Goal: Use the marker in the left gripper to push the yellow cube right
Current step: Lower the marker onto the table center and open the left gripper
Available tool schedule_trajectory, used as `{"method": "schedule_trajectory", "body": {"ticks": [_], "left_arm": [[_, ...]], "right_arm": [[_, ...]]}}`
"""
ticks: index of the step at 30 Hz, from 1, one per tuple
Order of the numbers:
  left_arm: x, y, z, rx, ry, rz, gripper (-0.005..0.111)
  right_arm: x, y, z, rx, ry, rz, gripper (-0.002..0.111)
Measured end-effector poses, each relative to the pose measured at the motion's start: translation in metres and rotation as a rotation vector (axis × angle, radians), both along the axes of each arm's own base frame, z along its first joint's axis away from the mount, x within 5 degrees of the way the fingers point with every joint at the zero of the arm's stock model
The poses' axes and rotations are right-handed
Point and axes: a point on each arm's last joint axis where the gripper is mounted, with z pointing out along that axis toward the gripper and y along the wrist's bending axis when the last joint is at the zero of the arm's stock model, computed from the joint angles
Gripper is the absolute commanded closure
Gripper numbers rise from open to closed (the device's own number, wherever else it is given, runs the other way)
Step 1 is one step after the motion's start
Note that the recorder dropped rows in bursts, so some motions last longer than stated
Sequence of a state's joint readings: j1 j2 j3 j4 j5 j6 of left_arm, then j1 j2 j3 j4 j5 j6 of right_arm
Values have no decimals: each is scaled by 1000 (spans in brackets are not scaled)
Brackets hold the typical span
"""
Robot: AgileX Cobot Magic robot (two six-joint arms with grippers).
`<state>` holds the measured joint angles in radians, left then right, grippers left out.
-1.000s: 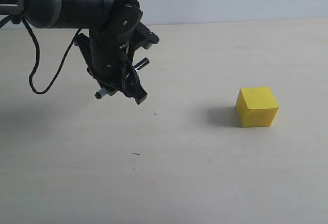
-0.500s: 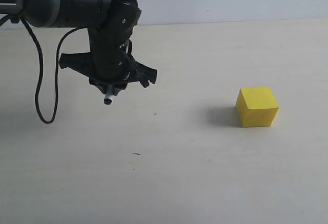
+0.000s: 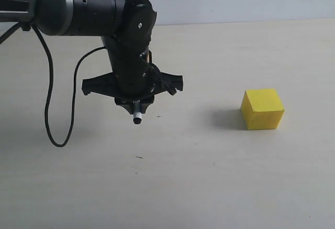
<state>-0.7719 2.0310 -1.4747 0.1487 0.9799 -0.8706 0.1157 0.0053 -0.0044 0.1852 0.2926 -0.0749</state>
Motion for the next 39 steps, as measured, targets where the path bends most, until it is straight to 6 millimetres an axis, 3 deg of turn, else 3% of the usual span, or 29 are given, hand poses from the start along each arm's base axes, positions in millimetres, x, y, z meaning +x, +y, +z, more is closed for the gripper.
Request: {"method": "schedule_trajectory", "body": {"ticks": [14, 17, 25, 31, 39], "left_arm": [[4, -10, -37, -5, 30, -6, 106], [2, -12, -47, -7, 62, 9, 99], [2, -14, -60, -15, 91, 43, 63], [2, -14, -61, -15, 92, 44, 55], [2, -15, -61, -16, 86, 6, 55]], "right_arm": [[0, 0, 0, 0, 0, 0, 108], [0, 0, 0, 0, 0, 0, 108], [0, 0, 0, 0, 0, 0, 108], [0, 0, 0, 0, 0, 0, 108], [0, 0, 0, 0, 0, 0, 108]]}}
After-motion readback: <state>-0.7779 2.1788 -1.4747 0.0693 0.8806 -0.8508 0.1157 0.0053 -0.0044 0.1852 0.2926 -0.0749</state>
